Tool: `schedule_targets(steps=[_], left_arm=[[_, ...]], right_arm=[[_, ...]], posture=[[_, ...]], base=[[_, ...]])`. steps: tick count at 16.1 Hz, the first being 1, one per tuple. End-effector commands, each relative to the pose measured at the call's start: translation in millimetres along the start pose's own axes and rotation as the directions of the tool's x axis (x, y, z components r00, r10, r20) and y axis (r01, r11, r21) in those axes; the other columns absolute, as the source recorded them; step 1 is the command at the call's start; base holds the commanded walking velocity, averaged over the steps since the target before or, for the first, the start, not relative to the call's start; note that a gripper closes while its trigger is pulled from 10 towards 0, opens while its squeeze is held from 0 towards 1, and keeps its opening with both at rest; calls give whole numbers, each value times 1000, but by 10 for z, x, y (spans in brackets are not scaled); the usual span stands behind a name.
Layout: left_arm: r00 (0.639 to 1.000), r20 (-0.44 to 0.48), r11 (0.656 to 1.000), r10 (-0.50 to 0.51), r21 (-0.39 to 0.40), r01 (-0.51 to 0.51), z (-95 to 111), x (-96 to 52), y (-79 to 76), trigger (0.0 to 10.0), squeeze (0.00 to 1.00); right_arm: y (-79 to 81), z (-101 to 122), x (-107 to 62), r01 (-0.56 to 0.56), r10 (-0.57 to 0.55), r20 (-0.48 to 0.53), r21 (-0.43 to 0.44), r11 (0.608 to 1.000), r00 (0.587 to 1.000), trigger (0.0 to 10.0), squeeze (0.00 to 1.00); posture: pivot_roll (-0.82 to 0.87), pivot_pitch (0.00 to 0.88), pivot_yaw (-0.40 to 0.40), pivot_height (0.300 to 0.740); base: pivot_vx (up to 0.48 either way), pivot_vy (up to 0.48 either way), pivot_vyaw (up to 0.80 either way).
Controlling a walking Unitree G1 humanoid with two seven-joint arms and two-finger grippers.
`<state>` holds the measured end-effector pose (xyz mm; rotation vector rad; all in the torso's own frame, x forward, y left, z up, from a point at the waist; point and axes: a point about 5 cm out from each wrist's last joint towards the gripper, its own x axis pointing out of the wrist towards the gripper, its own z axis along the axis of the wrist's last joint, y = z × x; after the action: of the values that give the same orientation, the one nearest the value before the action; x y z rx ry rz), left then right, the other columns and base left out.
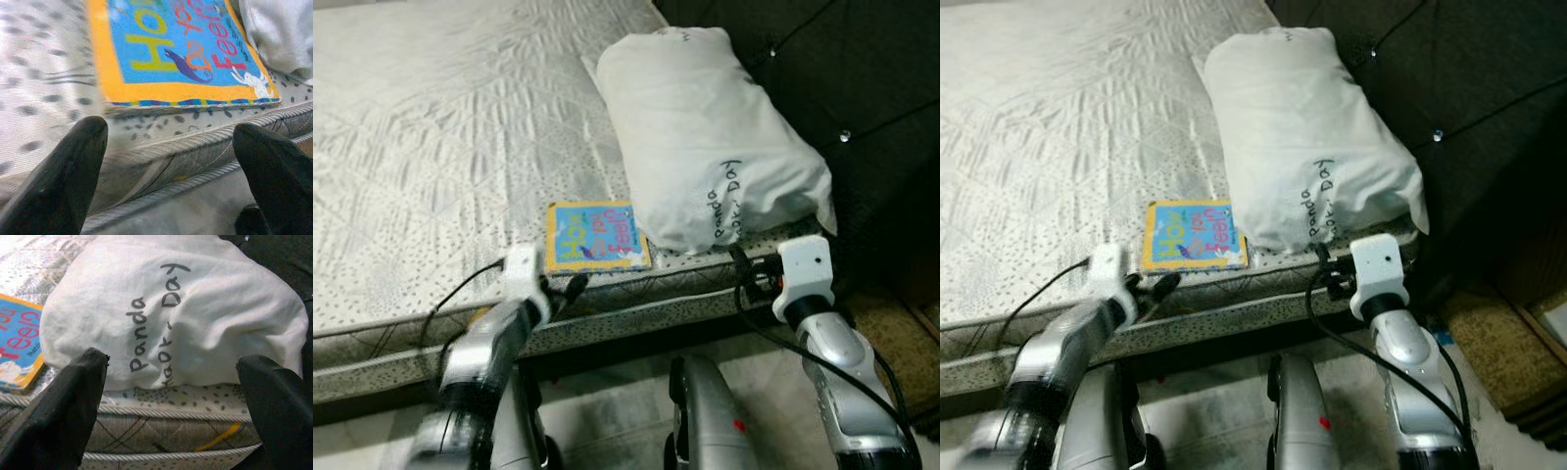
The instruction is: Clean up the room
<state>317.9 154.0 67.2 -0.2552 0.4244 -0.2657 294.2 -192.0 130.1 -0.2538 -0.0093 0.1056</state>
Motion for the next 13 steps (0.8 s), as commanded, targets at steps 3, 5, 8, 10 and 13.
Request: schedule_targets(steps=[3,5,8,10,13], left_arm=[[993,102,998,51,26,-54,72,-288,-50,10000,0],[972,220,996,80,18,-86,156,-426,-79,10000,0],[947,299,985,120,81,-151,175,-642,-100,10000,0],[948,294,980,122,116,-162,150,-693,-113,10000,0],[931,342,979,129,105,-174,234,-651,-139,10000,0]], right_arm=[[80,8,70,-16,16,13,23,1000,1000,10000,0],[109,20,111,-34,33,18,41,999,999,10000,0],[235,-23,165,-143,144,-2,127,982,990,10000,0],[356,-91,101,-276,282,-26,132,952,959,10000,0],[336,-136,111,-287,294,-42,119,950,955,10000,0]], posture=[[-108,54,7,550],[-93,37,10,550],[-78,0,21,550],[-79,0,17,550],[-84,0,15,550]], base=[[0,0,0],[0,0,0],[0,0,0],[0,0,0],[0,0,0]])
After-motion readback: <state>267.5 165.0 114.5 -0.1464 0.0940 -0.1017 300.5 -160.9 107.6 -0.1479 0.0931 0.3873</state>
